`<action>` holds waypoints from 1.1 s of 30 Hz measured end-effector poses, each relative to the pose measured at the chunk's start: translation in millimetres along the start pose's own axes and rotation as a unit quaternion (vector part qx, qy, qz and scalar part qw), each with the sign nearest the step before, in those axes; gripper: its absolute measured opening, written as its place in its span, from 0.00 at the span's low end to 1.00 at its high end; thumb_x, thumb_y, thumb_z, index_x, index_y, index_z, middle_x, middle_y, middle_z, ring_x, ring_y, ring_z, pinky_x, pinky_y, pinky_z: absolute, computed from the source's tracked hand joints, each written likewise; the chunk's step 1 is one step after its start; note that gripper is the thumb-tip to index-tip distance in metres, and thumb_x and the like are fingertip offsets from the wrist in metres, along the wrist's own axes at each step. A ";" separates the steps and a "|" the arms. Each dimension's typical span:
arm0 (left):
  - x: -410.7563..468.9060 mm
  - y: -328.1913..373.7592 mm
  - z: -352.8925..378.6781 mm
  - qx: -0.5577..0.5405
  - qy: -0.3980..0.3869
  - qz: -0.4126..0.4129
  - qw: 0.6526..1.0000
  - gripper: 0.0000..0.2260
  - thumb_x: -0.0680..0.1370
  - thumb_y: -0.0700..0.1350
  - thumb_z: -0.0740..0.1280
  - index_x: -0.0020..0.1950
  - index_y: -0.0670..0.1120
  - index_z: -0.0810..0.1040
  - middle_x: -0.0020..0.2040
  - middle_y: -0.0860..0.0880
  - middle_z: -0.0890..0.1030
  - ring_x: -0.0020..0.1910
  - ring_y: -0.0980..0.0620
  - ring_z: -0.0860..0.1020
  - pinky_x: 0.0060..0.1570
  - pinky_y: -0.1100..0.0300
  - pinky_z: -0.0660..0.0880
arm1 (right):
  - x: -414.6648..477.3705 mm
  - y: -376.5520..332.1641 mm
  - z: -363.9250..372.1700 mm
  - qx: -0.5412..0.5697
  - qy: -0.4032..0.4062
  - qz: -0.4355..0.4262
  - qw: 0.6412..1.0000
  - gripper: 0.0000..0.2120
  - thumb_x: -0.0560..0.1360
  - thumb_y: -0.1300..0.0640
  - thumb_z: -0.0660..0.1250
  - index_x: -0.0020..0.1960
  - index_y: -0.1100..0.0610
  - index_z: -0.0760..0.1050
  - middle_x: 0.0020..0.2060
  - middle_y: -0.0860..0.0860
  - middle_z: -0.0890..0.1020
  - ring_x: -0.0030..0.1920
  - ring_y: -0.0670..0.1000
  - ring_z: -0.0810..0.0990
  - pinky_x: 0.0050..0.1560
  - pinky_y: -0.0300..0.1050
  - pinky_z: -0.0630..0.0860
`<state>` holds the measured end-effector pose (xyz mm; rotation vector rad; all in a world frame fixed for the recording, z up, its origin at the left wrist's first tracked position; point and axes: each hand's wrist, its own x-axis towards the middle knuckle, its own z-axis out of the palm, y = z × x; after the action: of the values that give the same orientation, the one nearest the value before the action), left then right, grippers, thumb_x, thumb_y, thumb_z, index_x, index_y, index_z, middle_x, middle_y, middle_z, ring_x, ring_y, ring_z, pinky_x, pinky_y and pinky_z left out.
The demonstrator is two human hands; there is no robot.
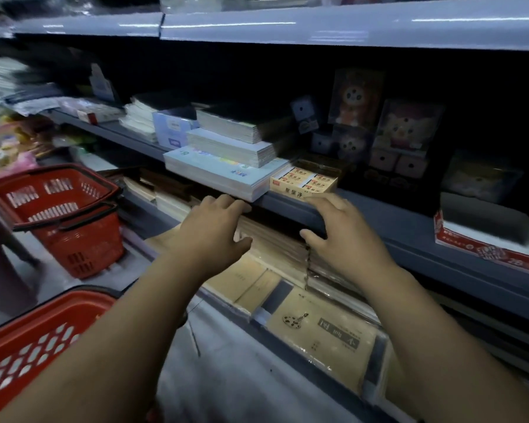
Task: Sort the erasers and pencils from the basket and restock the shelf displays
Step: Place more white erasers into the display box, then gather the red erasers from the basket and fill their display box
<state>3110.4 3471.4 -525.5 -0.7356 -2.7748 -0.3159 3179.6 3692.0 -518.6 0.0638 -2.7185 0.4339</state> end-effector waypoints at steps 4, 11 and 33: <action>-39.3 -23.4 -21.0 0.000 -0.020 -0.050 0.999 0.29 0.76 0.58 0.71 0.75 0.53 0.70 0.69 0.49 0.73 0.68 0.44 0.70 0.65 0.47 0.71 | -1.5 -54.8 14.7 -0.023 -0.030 -0.067 0.997 0.28 0.79 0.50 0.68 0.77 0.52 0.65 0.73 0.48 0.69 0.72 0.52 0.68 0.72 0.50 0.66; -106.1 -74.9 -37.4 0.057 -0.035 -0.125 0.990 0.28 0.77 0.58 0.70 0.75 0.54 0.68 0.69 0.49 0.73 0.66 0.44 0.70 0.63 0.49 0.70 | 7.1 -136.3 63.3 -0.008 -0.109 -0.163 0.981 0.30 0.77 0.46 0.69 0.76 0.48 0.65 0.72 0.47 0.69 0.70 0.52 0.69 0.68 0.51 0.69; -348.5 -286.9 -20.1 0.031 -0.281 -0.314 0.906 0.26 0.76 0.50 0.74 0.73 0.48 0.73 0.65 0.46 0.78 0.62 0.45 0.77 0.60 0.50 0.76 | -26.7 -353.6 266.9 -0.039 -0.409 -0.466 0.784 0.34 0.76 0.48 0.72 0.77 0.53 0.63 0.71 0.53 0.70 0.71 0.55 0.71 0.69 0.49 0.70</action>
<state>3260.9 3064.2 -650.6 0.1566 -3.4956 -0.1337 3143.1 3273.0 -660.2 1.8572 -2.9506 -0.0540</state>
